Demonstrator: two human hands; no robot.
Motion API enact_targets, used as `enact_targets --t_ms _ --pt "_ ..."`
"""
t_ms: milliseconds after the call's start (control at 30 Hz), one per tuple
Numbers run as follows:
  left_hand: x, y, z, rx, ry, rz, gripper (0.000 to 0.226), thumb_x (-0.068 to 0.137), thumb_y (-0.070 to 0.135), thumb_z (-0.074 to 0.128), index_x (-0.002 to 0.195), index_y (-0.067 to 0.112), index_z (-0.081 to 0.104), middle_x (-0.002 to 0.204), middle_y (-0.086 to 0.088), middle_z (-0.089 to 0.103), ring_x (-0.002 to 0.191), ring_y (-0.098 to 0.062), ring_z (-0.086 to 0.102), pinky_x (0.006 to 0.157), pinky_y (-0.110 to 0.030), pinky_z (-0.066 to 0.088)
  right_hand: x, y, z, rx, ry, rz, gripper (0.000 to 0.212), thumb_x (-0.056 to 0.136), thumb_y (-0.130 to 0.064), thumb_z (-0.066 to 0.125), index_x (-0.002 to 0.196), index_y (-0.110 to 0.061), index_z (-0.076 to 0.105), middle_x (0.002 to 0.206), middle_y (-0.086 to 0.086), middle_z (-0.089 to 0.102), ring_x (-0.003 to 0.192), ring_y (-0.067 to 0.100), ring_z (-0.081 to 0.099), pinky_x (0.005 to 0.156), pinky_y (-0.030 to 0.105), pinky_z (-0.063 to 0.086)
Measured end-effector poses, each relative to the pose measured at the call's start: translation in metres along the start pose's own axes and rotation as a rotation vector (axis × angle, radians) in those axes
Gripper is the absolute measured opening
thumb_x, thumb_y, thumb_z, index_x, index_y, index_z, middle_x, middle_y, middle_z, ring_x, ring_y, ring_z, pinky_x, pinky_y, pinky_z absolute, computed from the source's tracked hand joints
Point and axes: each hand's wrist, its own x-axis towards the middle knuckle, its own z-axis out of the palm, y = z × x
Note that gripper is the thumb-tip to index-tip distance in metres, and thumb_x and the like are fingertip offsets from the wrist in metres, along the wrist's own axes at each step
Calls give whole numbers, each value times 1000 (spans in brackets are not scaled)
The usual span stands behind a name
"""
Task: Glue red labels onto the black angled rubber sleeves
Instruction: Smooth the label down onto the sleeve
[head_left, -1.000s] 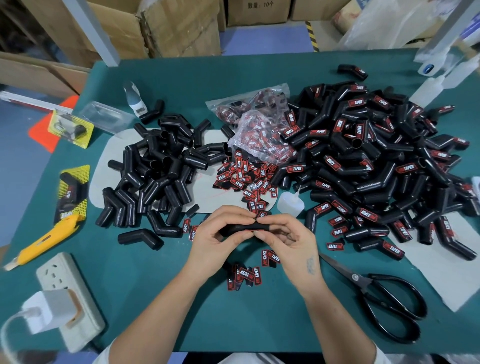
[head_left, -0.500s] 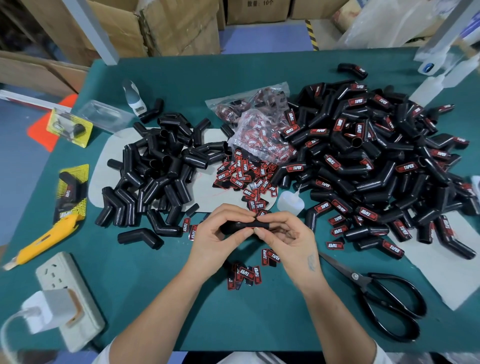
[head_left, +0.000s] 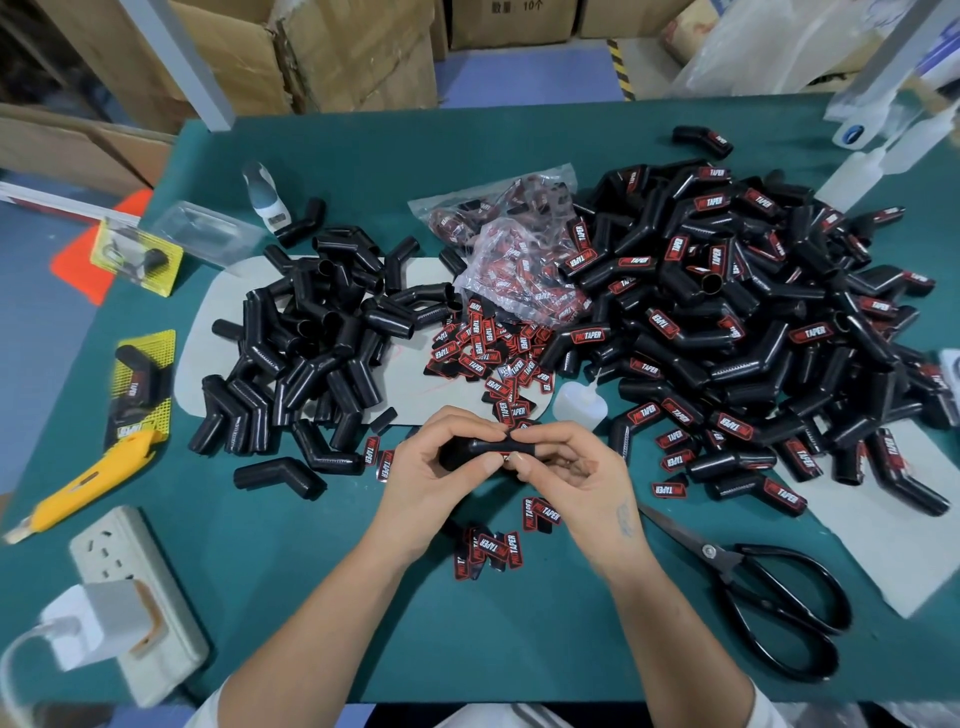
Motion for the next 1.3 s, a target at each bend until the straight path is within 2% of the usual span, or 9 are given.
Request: enact_targets --t_ms 100,200,267,400,567,733,833,1100,1300 --pt "0 2 0 -4 4 -14 18 86 20 78 102 26 79 107 -4 72 108 -24 68 99 -32 51 0 -1 -1 3 -8 12 22 81 -37 83 102 -38 79 95 -5 77 91 12 71 87 22 55" --pt "0 3 0 0 0 -25 17 86 21 77 102 24 79 107 -4 72 107 -25 68 98 -33 52 -1 -2 -2 13 -13 27 23 82 -37 82 105 -34 79 97 9 78 97 28 74 93 36 59" --pt "0 4 0 4 -3 -28 17 86 22 77 103 24 79 106 -4 71 106 -26 68 98 -34 52 -1 -2 -2 22 -21 33 22 84 -34 81 107 -33 79 98 12 78 100 33 74 96 41 59" --pt "0 4 -1 8 -2 -46 18 87 23 76 103 26 80 106 -4 71 106 -29 68 99 -42 52 0 -4 -3 30 -49 27 21 90 -24 77 109 -33 79 97 9 80 98 25 77 93 32 59" --pt "0 3 -3 14 -12 -62 19 88 23 76 106 21 79 107 -6 70 107 -31 68 100 -48 53 0 -5 -4 39 -66 26 22 91 -27 76 112 -33 78 98 7 80 100 24 77 91 28 58" --pt "0 3 -4 6 -23 -71 19 88 23 75 107 22 79 108 -7 70 107 -28 67 97 -34 52 1 -6 -3 49 -80 30 25 95 -13 74 113 -30 78 97 7 81 98 19 78 87 21 56" --pt "0 1 -5 2 -29 -78 20 89 22 74 109 22 79 109 -11 68 107 -32 66 97 -37 53 0 -8 -3 54 -78 45 25 94 -13 73 111 -30 78 95 6 81 93 13 77 86 18 55" --pt "0 -1 -6 -10 -49 -77 21 91 20 73 111 23 78 110 -11 67 107 -30 66 93 -30 54 -1 -11 -4 28 -78 51 24 95 -11 72 111 -28 79 93 5 81 89 8 75 84 17 54" --pt "0 -4 -8 8 -48 -83 22 92 19 73 114 21 77 112 -10 67 110 -35 66 98 -44 55 -1 -11 -4 33 -80 44 29 96 -4 71 109 -29 80 93 5 81 88 8 76 83 17 55"
